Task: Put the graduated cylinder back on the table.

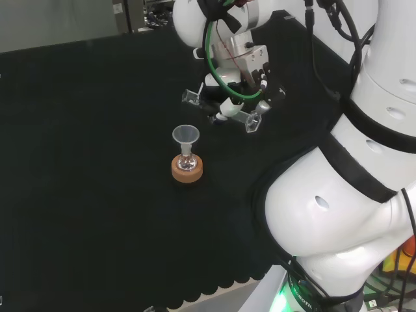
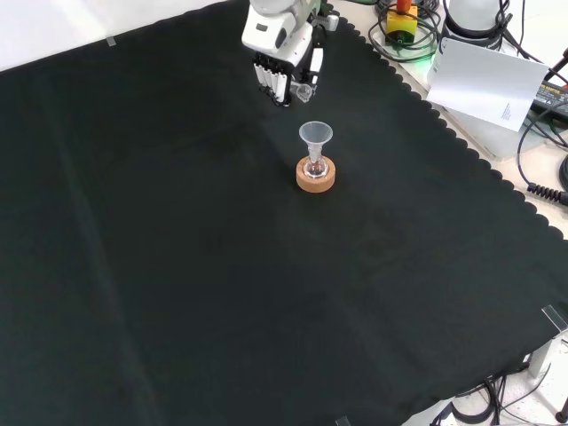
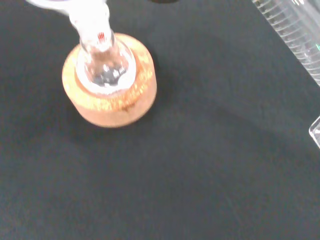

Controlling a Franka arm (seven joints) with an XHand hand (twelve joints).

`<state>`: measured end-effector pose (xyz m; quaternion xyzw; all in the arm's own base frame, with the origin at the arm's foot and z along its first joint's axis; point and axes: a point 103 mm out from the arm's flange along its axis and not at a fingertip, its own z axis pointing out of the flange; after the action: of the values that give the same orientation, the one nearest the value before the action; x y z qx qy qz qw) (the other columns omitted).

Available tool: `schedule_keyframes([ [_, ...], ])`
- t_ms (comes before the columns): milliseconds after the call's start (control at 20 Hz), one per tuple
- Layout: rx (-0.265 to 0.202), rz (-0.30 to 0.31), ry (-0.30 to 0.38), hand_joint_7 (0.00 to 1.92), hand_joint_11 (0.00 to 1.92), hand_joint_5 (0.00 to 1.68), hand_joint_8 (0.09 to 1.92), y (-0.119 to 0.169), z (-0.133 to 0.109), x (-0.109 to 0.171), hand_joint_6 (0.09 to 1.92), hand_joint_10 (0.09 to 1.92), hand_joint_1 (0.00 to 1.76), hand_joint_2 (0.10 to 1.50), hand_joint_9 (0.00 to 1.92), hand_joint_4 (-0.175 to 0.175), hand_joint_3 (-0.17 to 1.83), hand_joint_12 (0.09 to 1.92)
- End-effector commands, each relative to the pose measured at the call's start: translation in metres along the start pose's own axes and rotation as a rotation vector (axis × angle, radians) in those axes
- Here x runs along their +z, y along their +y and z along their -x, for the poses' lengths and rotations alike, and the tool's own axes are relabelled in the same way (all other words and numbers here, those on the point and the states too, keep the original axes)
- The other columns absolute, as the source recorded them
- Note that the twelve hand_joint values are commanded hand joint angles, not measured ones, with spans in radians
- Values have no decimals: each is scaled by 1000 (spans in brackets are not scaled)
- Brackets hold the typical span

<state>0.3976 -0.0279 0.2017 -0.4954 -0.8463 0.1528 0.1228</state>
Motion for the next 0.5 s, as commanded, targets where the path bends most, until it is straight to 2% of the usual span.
schedule_keyframes([
  [50,-7,104,71,1205,1341,936,335,11,23,-2,1102,87,1104,1161,1424,-95,-26,694],
  [500,-48,246,157,1204,1339,935,335,37,44,-2,1104,87,1103,1162,1424,-94,-27,693],
])
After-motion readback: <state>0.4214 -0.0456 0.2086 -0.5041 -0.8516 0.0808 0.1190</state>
